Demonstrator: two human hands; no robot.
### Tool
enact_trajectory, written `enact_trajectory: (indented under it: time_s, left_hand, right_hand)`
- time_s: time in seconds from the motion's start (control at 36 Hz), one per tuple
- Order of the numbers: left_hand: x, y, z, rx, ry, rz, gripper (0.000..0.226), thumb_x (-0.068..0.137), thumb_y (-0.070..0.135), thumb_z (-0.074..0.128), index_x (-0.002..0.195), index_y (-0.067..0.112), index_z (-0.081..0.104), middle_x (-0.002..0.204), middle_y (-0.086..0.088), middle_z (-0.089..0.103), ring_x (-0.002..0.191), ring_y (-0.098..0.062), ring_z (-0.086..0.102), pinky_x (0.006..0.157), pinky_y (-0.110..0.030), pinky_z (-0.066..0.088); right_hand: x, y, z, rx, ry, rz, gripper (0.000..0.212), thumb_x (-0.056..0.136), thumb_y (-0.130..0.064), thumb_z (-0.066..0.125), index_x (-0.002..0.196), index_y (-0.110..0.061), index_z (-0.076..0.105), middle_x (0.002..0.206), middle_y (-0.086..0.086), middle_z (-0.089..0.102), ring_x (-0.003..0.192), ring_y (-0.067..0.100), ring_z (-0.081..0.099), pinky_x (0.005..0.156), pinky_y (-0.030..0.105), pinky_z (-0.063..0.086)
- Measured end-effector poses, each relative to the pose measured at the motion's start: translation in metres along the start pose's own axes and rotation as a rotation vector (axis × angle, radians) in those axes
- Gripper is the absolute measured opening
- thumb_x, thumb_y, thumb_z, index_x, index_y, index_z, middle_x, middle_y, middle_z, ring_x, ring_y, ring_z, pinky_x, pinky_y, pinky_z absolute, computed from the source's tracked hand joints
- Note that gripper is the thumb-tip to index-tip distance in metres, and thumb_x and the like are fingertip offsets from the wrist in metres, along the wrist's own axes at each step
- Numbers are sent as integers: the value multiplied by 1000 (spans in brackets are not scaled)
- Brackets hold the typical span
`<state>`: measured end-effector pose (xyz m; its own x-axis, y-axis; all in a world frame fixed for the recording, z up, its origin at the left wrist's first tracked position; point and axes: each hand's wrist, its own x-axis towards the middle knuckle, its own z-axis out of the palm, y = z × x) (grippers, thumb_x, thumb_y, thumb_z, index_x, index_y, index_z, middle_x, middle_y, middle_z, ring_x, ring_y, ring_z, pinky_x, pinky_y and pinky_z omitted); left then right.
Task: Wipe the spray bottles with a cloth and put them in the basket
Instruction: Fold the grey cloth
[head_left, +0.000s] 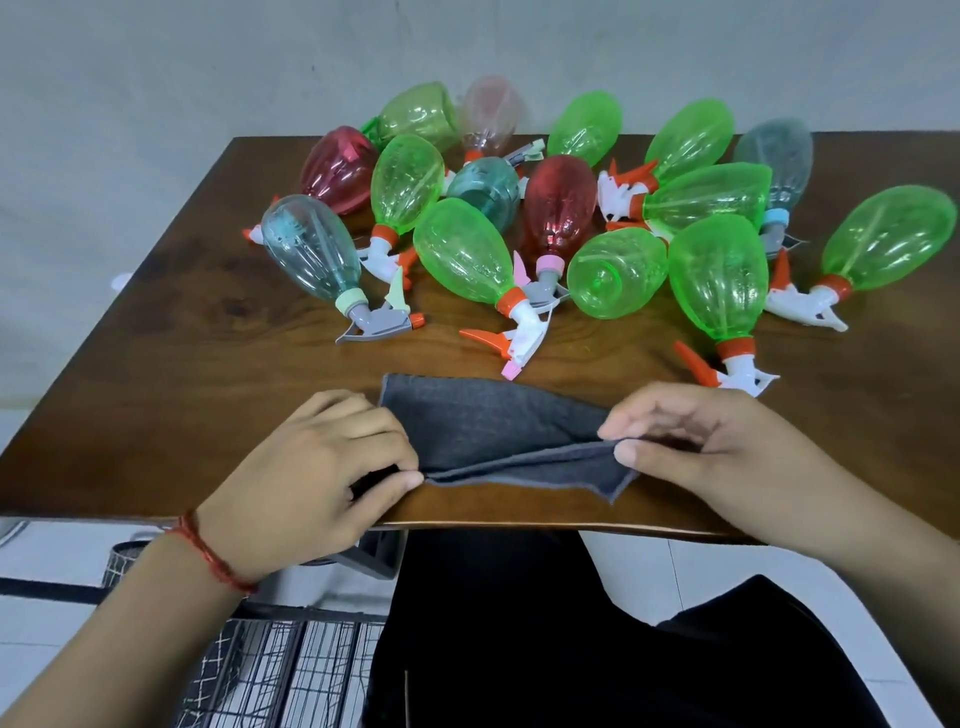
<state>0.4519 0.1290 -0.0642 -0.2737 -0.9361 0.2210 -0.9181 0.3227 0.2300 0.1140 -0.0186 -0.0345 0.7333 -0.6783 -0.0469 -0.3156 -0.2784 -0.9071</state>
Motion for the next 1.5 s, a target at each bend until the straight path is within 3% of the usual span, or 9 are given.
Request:
enact_trajectory:
  time_s: [0.14, 0.44, 0.61, 0.78, 0.89, 1.17, 1.28, 1.33, 1.5]
  left_hand:
    - [-1, 6, -4, 11, -51, -8, 19, 105, 43, 55, 94, 35, 68, 101, 23, 58, 96, -6, 58, 106, -24, 35]
    - [28, 50, 19, -60, 9, 54, 24, 104, 50, 60, 113, 31, 71, 116, 16, 63, 110, -14, 61, 99, -36, 46]
    - [47, 72, 40, -66, -35, 75, 26, 101, 51, 60, 116, 32, 69, 118, 17, 62, 112, -13, 58, 97, -33, 45]
    - [54, 79, 41, -94, -33, -11, 22, 99, 52, 56, 110, 37, 67, 114, 20, 58, 107, -11, 54, 92, -31, 43]
    - [58, 83, 42, -65, -37, -58, 24, 97, 54, 55, 112, 38, 65, 113, 20, 56, 104, -11, 52, 89, -30, 40]
    - [64, 92, 51, -66, 59, -227, 14, 98, 50, 55, 100, 37, 61, 104, 20, 53, 97, -9, 48, 86, -32, 40]
    - [65, 90, 53, -157, 86, -279, 8, 97, 46, 65, 99, 39, 62, 105, 21, 54, 100, -7, 47, 88, -31, 35]
    - [65, 89, 52, -197, 84, -292, 8, 96, 44, 69, 99, 40, 63, 106, 21, 55, 102, -6, 47, 90, -30, 34]
    - [57, 87, 45, -186, -16, -210, 18, 95, 53, 60, 110, 43, 63, 114, 26, 50, 108, -4, 45, 96, -27, 33]
  right_hand:
    - [-8, 5, 4, -328, -81, -63, 33, 100, -9, 65, 94, -42, 69, 102, -9, 74, 95, 18, 71, 85, 50, 56]
    - [-19, 8, 10, -434, -32, -179, 31, 85, -8, 83, 93, -35, 69, 93, -19, 65, 98, 9, 64, 79, 13, 43]
    - [-24, 14, 17, -575, -47, -226, 29, 88, -13, 81, 96, -36, 66, 92, -22, 63, 93, 9, 61, 78, 24, 47]
    - [-26, 9, 13, -423, 138, -200, 29, 87, -8, 82, 99, -32, 70, 94, -19, 63, 93, 10, 65, 76, 26, 50]
    - [-29, 17, 16, -492, 64, -119, 33, 86, -19, 84, 106, -39, 67, 102, -19, 62, 101, 9, 64, 77, 38, 55]
    - [-29, 19, 16, -614, 234, -204, 15, 90, -24, 79, 93, -33, 68, 100, -18, 58, 89, 9, 60, 72, 35, 53]
    - [-35, 19, 17, -712, 94, -281, 5, 92, -40, 75, 93, -38, 71, 92, -19, 54, 84, 4, 50, 76, 33, 49]
    - [-34, 21, 19, -752, 74, -260, 15, 92, -52, 66, 98, -40, 74, 92, -20, 54, 84, 4, 50, 76, 31, 48]
    - [-41, 20, 8, -784, -17, -271, 12, 97, -49, 62, 91, -44, 71, 94, -25, 54, 87, 1, 53, 80, 31, 45]
